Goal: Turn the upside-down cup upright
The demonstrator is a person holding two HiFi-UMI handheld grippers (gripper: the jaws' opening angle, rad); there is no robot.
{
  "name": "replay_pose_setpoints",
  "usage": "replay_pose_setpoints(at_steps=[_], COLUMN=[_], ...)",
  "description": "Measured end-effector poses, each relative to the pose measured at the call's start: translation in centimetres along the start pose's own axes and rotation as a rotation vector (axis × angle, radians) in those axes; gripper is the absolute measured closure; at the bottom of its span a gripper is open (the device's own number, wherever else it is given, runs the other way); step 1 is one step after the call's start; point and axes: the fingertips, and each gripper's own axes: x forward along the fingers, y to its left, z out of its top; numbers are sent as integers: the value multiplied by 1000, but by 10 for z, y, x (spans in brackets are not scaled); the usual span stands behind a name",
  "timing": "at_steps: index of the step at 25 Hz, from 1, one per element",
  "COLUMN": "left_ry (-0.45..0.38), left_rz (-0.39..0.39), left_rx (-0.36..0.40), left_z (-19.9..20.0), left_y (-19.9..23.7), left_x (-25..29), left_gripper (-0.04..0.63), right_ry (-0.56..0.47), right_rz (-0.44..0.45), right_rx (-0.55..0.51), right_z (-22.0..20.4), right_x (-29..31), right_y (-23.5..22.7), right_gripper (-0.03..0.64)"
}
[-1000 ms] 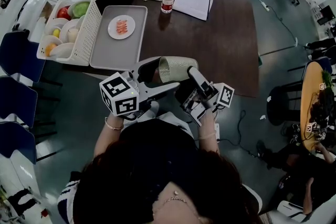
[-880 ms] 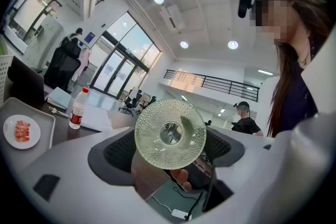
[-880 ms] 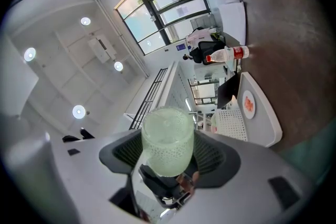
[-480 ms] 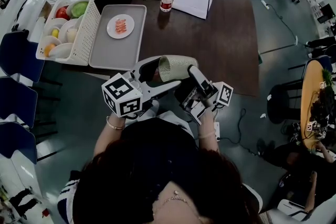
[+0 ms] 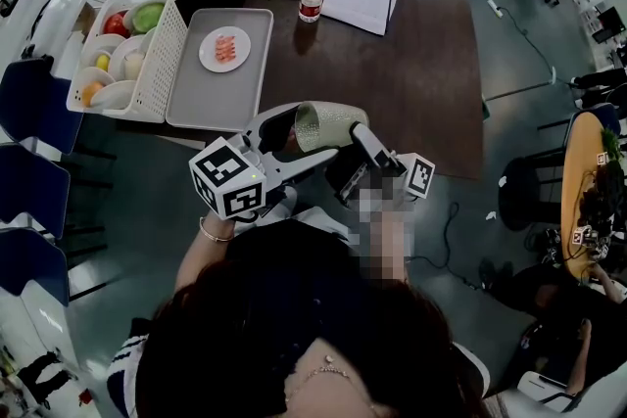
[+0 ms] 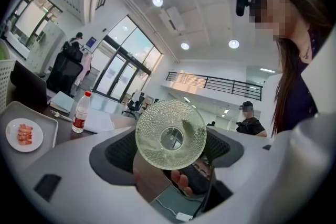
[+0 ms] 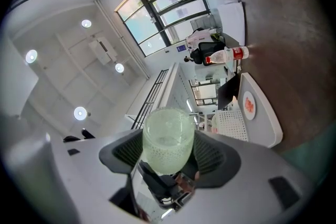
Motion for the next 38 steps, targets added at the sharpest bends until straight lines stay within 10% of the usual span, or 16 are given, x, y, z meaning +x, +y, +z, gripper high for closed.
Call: replay_pose_setpoints(at_steps=[14, 38], left_ry=[-9, 251], left_rz=[66, 220], left_rx=[11, 100], left_z=[6, -37], left_y=[19, 57], left_x=[-8, 2], left_gripper=[204, 204], right_ry=[-35, -30], right_rz=[-102, -555], right_rx=[-68, -614], right_z=[8, 23], right_x=[-14, -38], right_y=[-14, -25], right_gripper=[302, 430])
